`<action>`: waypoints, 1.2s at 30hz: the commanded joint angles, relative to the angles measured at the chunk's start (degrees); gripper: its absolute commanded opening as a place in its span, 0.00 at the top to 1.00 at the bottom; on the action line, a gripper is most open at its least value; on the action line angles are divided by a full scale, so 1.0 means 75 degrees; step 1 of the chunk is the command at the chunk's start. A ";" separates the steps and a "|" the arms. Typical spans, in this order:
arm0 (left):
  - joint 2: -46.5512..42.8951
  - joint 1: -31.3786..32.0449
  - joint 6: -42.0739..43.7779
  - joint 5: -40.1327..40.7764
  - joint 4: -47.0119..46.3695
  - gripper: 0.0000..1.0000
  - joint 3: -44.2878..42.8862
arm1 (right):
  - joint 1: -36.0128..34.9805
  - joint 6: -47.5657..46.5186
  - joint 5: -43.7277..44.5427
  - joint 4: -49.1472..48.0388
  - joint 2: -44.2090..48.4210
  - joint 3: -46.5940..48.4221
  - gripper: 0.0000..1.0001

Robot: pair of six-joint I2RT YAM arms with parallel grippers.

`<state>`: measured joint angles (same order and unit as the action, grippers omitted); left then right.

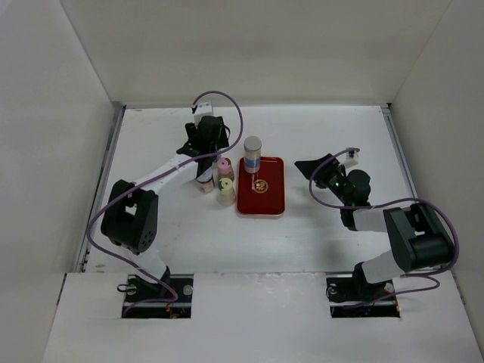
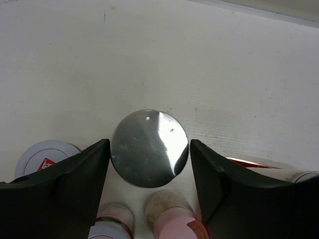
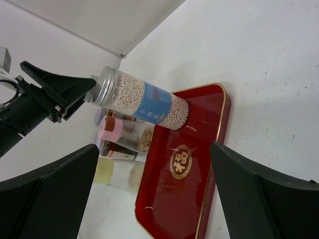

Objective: Organize the condiment bottles

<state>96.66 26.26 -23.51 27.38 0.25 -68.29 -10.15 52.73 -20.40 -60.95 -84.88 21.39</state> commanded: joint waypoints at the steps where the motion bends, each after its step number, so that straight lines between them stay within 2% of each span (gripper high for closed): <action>1: 0.0061 -0.0027 0.0017 -0.0005 -0.0221 0.40 -0.0340 | -0.0046 0.0024 -0.0174 -0.0581 -0.0026 0.0254 0.00; 5: -0.0102 -0.0086 0.0005 -0.0076 -0.0244 0.61 -0.0223 | -0.0046 0.0024 -0.0186 -0.0581 -0.0050 0.0254 0.00; 7: -0.0418 -0.0121 -0.0030 0.0041 -0.0373 0.67 -0.0118 | -0.0046 0.0024 -0.0186 -0.0581 -0.0026 0.0254 0.00; 12: -0.1881 -0.0004 -0.0042 0.0615 -0.1122 0.70 0.0187 | -0.0046 0.0036 -0.0198 -0.0592 -0.0050 0.0266 0.00; 18: -0.2997 0.0569 0.0040 0.0569 -0.1884 0.70 -0.0046 | -0.0046 0.0036 -0.0186 -0.0592 -0.0003 0.0231 0.00; 22: -0.2788 0.1202 0.0006 0.0288 -0.2013 0.70 -0.0503 | -0.0046 0.0036 -0.0174 -0.0604 -0.0003 0.0207 0.00; 29: -0.1570 0.2222 0.0076 -0.0040 -0.2412 0.70 -0.1195 | 0.0071 0.0047 -0.0045 -0.0616 0.0348 -0.0004 0.00; 36: -0.0597 0.2644 0.0310 -0.0205 -0.2764 0.70 -0.1230 | 0.0375 0.0047 0.0399 -0.0627 0.0852 -0.0390 0.00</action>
<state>93.54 45.63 -22.33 26.35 -12.32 -74.74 -8.38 52.77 -19.42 -61.14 -80.73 19.53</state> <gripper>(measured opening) 0.570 0.998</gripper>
